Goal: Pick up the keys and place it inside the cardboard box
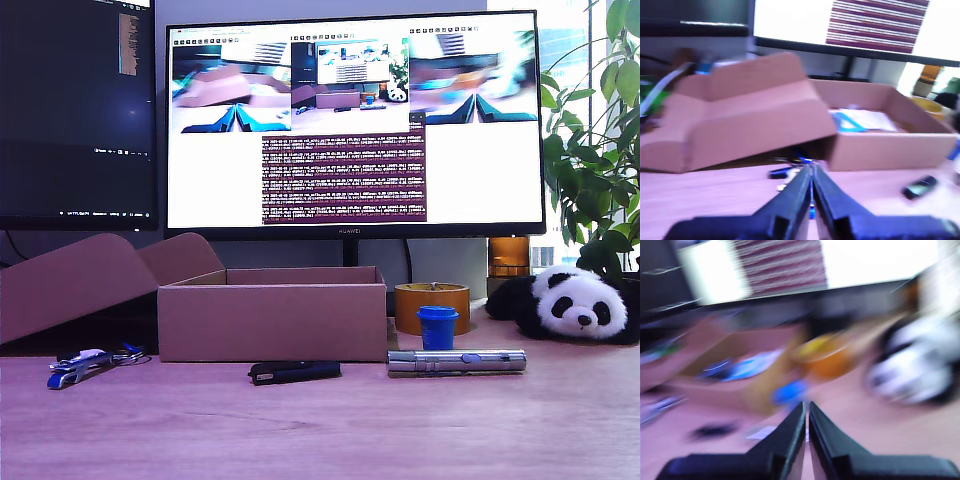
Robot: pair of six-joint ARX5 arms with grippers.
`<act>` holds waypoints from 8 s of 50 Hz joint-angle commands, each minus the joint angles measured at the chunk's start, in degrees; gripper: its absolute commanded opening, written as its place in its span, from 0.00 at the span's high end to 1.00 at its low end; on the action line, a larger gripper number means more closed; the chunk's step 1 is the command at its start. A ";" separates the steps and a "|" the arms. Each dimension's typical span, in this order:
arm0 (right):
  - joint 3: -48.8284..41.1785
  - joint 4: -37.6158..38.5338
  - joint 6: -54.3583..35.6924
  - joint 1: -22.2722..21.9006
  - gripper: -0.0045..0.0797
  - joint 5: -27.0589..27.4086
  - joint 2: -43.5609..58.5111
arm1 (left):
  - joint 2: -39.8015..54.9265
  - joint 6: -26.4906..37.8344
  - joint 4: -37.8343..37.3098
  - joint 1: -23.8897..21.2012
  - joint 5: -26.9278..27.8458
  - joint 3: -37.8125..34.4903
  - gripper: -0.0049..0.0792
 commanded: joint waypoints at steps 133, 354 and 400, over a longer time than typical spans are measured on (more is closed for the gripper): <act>-0.74 -1.92 -5.40 19.98 0.96 2.14 0.37 | 84.74 7.85 48.89 -11.32 -8.41 11.32 0.45; -0.74 -1.97 -5.42 19.98 0.96 7.72 0.37 | 100.67 16.81 11.52 -21.18 0.11 64.06 0.96; -0.74 -1.92 -5.42 19.98 0.96 9.18 0.37 | 107.12 16.39 3.80 -21.16 0.66 66.07 0.73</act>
